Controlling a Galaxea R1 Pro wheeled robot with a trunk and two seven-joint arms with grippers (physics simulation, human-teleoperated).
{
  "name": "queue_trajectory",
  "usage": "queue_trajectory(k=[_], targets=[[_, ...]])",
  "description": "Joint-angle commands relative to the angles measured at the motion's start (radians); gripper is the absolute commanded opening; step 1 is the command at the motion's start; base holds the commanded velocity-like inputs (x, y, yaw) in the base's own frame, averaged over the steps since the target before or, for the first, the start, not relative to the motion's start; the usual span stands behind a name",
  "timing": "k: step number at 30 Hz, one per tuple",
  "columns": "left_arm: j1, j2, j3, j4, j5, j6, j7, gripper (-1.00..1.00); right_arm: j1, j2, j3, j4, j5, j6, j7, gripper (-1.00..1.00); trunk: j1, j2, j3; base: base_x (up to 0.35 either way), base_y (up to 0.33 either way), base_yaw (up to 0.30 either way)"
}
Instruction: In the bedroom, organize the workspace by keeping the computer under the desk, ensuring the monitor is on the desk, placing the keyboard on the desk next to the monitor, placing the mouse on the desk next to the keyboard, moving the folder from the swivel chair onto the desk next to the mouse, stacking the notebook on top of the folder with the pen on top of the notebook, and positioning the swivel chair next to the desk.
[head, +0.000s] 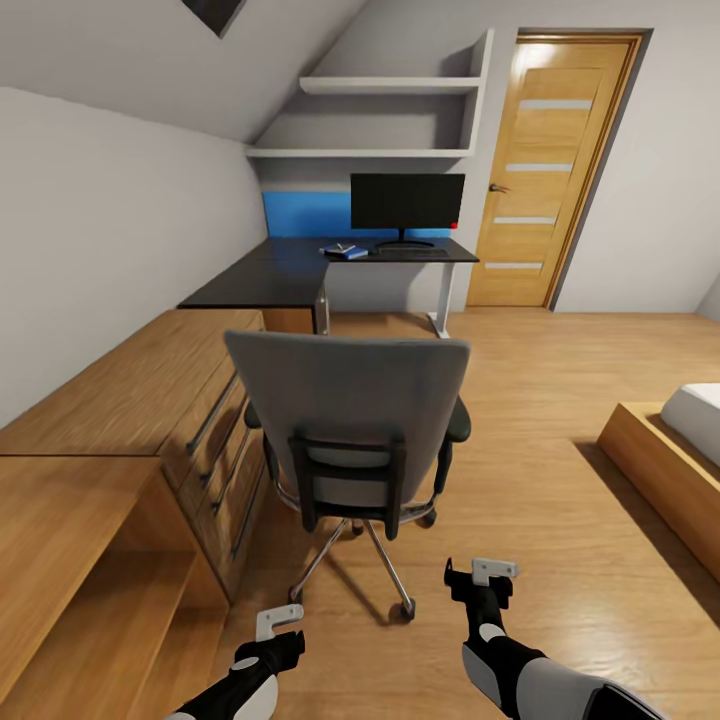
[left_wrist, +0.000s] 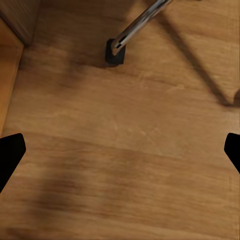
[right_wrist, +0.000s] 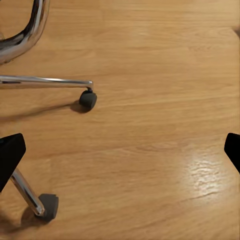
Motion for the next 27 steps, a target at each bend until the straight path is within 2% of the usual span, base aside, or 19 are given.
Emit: queue_trajectory(k=[1, 27], targets=[[-0.001, 0.000, -0.009, 0.000, 0.009, -0.004, 0.005, 1.00, 0.000, 0.000, 0.009, 0.000, -0.005, -0.001, -0.005, 1.00, 0.004, -0.008, -0.004, 0.000, 0.000, 0.000], [-0.001, -0.006, -0.008, 0.000, 0.009, -0.004, 0.005, 1.00, 0.000, 0.001, 0.009, 0.000, -0.005, -0.001, -0.005, 1.00, 0.103, -0.190, -0.086, 0.000, 0.000, 0.000]])
